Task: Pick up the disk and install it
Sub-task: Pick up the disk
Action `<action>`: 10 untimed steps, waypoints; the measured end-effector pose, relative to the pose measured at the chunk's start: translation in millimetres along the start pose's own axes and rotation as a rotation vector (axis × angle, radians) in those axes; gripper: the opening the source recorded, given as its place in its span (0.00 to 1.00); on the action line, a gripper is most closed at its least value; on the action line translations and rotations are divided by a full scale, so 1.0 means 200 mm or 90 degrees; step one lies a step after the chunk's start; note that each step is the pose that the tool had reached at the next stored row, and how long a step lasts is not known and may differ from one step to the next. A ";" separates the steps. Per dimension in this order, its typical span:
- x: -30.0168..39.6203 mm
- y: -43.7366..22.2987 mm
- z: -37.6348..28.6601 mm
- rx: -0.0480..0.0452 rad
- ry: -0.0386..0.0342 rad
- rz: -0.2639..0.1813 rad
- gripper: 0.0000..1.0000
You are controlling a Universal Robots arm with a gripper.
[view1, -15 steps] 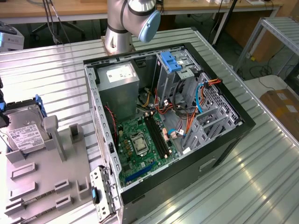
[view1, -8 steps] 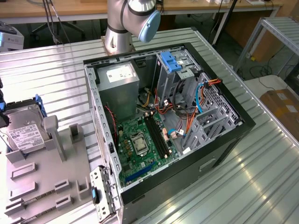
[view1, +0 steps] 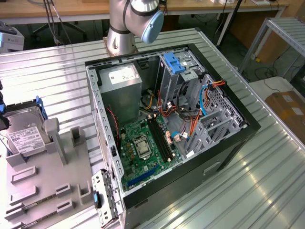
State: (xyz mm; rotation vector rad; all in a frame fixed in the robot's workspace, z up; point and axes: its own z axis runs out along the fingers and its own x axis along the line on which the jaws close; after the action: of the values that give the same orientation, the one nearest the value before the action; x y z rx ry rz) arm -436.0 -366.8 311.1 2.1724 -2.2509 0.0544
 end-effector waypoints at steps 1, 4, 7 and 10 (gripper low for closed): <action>0.000 0.000 -0.004 0.0001 0.0000 0.000 0.37; 0.001 0.000 -0.018 0.0001 0.0001 0.000 0.37; 0.002 -0.001 -0.054 0.0001 0.0013 0.000 0.37; 0.002 -0.001 -0.067 0.0002 0.0017 0.000 0.37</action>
State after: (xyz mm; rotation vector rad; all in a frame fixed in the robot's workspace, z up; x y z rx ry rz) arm -436.0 -366.8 324.6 2.1712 -2.2496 0.0576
